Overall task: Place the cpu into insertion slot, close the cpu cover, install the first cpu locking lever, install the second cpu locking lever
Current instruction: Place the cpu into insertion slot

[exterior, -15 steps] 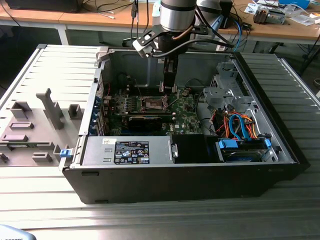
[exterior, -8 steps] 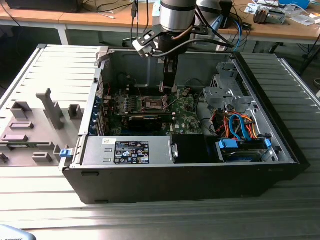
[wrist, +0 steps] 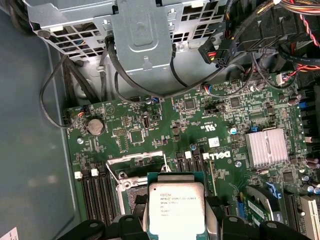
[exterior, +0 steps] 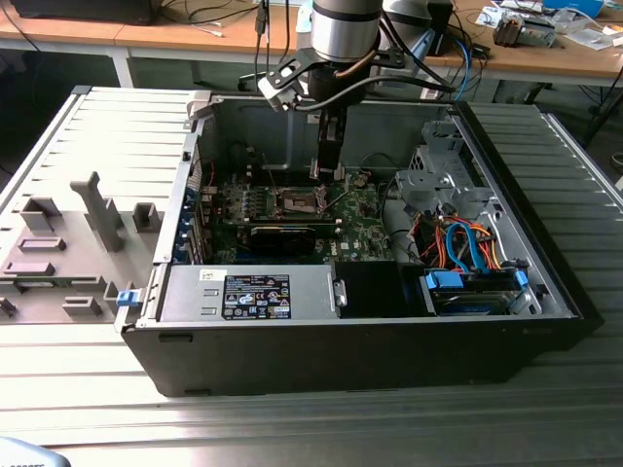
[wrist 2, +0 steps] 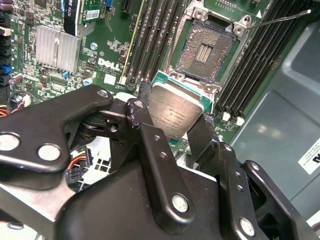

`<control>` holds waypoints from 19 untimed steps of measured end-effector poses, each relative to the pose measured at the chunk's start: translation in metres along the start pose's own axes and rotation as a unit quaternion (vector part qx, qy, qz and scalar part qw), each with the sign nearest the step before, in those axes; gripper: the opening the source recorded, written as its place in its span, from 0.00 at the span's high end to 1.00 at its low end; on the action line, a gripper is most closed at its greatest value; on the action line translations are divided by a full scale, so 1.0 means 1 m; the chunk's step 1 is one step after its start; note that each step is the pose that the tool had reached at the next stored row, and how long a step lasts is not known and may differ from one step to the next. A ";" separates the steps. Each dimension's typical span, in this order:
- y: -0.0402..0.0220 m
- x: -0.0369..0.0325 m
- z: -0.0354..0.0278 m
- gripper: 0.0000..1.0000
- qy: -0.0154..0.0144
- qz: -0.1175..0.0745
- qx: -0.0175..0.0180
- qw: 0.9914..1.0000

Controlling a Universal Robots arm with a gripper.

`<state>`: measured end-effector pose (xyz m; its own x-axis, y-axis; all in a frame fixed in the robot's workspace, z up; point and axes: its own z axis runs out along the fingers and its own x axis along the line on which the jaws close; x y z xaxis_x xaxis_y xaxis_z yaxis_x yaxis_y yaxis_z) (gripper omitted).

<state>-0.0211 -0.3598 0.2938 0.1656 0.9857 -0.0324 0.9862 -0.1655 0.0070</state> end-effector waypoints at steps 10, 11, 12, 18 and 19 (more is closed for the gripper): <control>0.0000 0.0000 0.0000 0.46 0.000 0.008 0.000 1.000; 0.0000 0.0000 0.0000 0.46 0.000 0.008 0.000 1.000; 0.0000 0.0000 0.0000 0.46 0.000 0.009 0.000 1.000; 0.0000 0.0000 0.0000 0.46 0.000 0.013 0.000 1.000; 0.0000 0.0000 0.0000 0.46 0.000 0.014 0.000 1.000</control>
<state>-0.0211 -0.3598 0.2937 0.1923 0.9808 -0.0324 0.9813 -0.1922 0.0070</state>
